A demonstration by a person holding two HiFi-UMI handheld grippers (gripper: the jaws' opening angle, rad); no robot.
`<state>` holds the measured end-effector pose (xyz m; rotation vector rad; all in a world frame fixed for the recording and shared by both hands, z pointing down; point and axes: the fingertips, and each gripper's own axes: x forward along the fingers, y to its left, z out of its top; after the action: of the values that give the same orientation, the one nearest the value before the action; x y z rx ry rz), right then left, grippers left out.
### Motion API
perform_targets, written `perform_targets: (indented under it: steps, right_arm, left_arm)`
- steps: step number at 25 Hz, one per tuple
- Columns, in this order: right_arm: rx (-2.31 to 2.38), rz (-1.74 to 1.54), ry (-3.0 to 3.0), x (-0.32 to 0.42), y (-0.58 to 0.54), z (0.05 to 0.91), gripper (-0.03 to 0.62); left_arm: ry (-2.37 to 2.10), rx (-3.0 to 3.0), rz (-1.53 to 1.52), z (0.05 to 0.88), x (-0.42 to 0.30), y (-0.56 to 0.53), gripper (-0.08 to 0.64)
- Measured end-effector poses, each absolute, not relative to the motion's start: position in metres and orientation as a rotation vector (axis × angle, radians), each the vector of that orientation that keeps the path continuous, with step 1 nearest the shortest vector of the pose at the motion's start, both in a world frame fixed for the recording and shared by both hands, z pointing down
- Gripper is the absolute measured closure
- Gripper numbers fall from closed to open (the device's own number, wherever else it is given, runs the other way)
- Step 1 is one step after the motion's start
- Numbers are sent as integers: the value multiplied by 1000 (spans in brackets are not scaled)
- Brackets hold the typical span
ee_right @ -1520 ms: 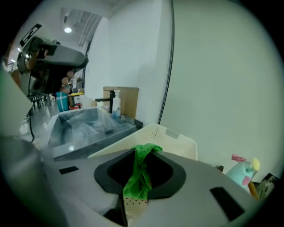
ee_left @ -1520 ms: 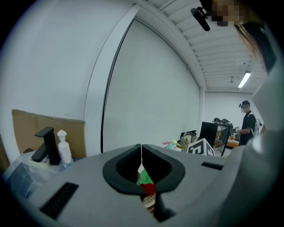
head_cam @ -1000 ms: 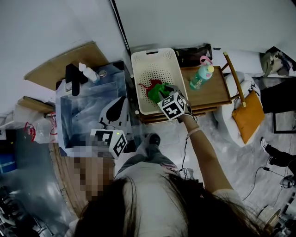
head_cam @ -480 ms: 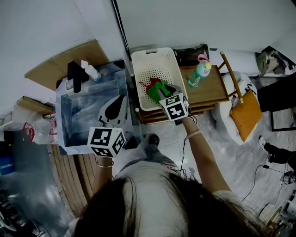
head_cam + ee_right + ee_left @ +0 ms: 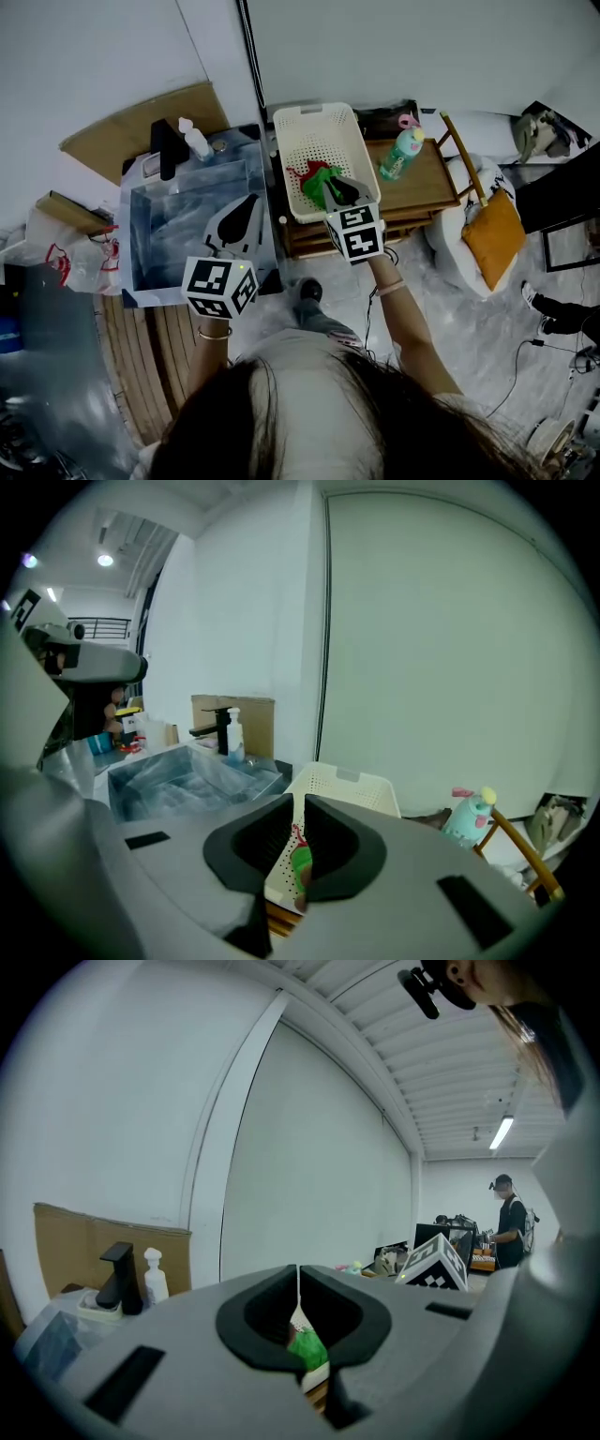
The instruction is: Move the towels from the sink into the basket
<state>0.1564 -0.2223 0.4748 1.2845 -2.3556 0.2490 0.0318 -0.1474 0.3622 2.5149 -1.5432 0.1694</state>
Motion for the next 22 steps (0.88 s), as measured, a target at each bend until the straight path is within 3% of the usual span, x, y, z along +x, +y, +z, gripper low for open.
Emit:
perform_targets:
  steps: [22]
  right_arm:
    - [1362, 117, -2529, 110, -115, 383, 566]
  left_arm:
    - [-1615, 2563, 97, 332, -5, -66, 551]
